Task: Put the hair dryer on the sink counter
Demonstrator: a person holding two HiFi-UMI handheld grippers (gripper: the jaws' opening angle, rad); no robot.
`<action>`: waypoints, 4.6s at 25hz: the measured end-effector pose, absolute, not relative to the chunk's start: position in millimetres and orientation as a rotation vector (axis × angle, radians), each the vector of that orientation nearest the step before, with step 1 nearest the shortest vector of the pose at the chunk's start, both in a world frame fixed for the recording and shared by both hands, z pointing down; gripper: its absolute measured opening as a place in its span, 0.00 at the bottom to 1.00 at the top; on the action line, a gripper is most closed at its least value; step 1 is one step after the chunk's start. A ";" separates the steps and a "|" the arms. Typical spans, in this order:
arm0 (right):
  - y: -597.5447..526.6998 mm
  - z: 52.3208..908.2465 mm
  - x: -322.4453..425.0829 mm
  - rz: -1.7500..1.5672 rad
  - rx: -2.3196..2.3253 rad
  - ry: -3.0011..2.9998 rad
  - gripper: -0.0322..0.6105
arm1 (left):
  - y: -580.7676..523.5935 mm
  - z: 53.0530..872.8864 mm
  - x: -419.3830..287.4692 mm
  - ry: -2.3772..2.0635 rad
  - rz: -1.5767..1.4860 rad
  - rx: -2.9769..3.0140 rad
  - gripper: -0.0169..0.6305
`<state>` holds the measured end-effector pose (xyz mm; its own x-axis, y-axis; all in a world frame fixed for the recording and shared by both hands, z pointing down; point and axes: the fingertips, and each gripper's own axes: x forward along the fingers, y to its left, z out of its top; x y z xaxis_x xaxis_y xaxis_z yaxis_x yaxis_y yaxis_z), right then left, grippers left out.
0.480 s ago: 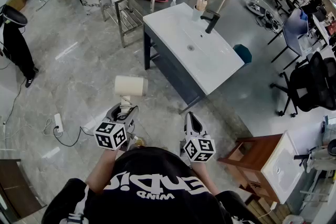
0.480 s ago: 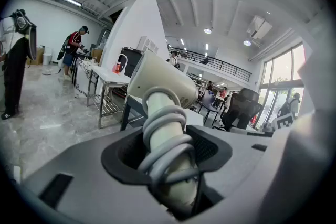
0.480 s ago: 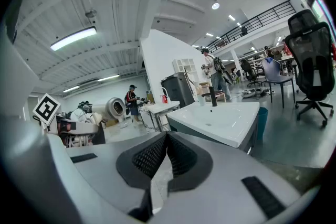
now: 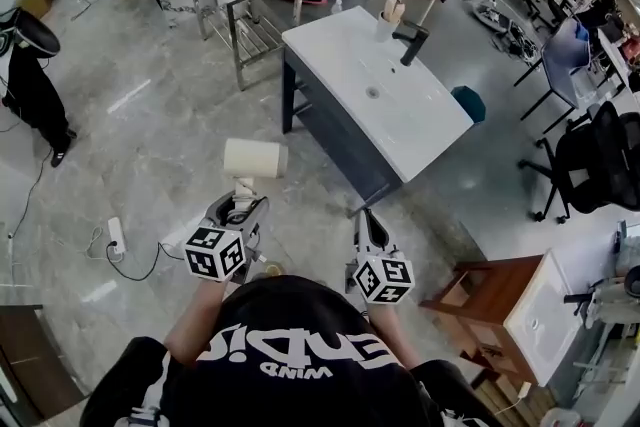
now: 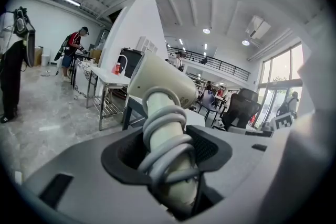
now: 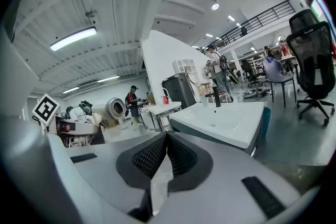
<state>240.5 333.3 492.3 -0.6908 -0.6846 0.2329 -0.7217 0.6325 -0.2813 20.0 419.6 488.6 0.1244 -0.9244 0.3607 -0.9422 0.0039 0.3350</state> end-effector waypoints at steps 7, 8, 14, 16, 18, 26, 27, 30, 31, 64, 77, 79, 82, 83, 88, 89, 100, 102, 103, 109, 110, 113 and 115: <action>334.9 493.8 212.1 0.518 1.227 -2.734 0.09 | 414.9 490.6 -8.9 -1.771 0.066 1.961 0.38; 335.1 495.6 209.4 0.518 1.242 -2.730 0.09 | 413.9 491.2 -12.6 -1.770 0.076 1.973 0.38; 325.7 500.1 193.6 0.521 1.291 -2.706 0.09 | 396.0 497.9 -31.8 -1.730 0.086 1.992 0.38; 317.7 500.3 189.3 0.520 1.299 -2.700 0.09 | 385.9 497.4 -35.2 -1.717 0.086 2.004 0.38; 309.3 501.7 186.0 0.521 1.307 -2.697 0.09 | 375.6 497.6 -37.2 -1.707 0.084 2.017 0.38; 259.2 506.4 152.9 0.518 1.283 -2.729 0.09 | 326.5 503.9 -60.5 -1.691 0.081 2.028 0.38; 252.1 505.9 148.5 0.515 1.282 -2.734 0.09 | 319.3 503.8 -63.9 -1.686 0.076 2.030 0.38; 226.7 505.1 140.6 0.505 1.295 -2.734 0.09 | 293.2 502.8 -71.8 -1.677 0.074 2.041 0.38; 217.1 505.5 139.8 0.503 1.301 -2.731 0.09 | 283.6 502.8 -73.7 -1.674 0.076 2.045 0.38; -77.1 498.9 76.7 0.563 1.317 -2.691 0.09 | -28.9 484.8 -124.3 -1.547 0.091 2.114 0.38; -133.6 496.1 48.2 0.591 1.456 -2.638 0.09 | -115.2 488.6 -146.7 -1.390 0.162 2.198 0.38; -141.0 495.4 44.9 0.596 1.492 -2.627 0.09 | -127.8 492.9 -149.9 -1.355 0.193 2.209 0.38; -152.5 497.3 41.2 0.602 1.543 -2.607 0.09 | -147.3 500.8 -152.0 -1.303 0.211 2.221 0.38; -156.5 498.1 40.3 0.605 1.560 -2.599 0.09 | -153.8 503.5 -152.2 -1.289 0.216 2.225 0.38; -170.7 502.0 40.1 0.615 1.650 -2.559 0.09 | -183.7 519.1 -148.2 -1.206 0.247 2.243 0.38; -173.0 502.3 40.0 0.616 1.665 -2.551 0.09 | -188.8 521.8 -147.3 -1.188 0.257 2.248 0.38; -185.3 504.2 46.9 0.607 1.810 -2.465 0.09 | -237.0 551.8 -136.3 -1.039 0.354 2.294 0.38; -186.0 506.0 48.0 0.607 1.825 -2.453 0.09 | -245.9 558.1 -132.8 -1.020 0.369 2.301 0.38; -186.6 506.5 48.6 0.608 1.833 -2.448 0.09 | -250.6 560.8 -131.1 -1.011 0.375 2.303 0.38; -190.5 506.4 55.4 0.608 1.872 -2.415 0.09 | -277.3 575.3 -123.9 -0.982 0.410 2.296 0.38; -190.6 506.7 56.5 0.608 1.877 -2.409 0.09 | -281.2 578.0 -122.7 -0.978 0.417 2.296 0.38; -190.8 510.0 58.5 0.614 1.881 -2.396 0.09 | -292.2 587.2 -118.3 -0.962 0.436 2.292 0.38; -192.4 512.2 59.1 0.618 1.881 -2.386 0.09 | -299.2 592.8 -115.3 -0.944 0.452 2.295 0.38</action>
<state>59.1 -192.4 512.2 -0.2638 -0.9251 0.2733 -0.9414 0.1851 -0.2820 -115.3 -299.2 592.8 0.6877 -0.5138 0.5130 -0.7218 -0.5599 0.4069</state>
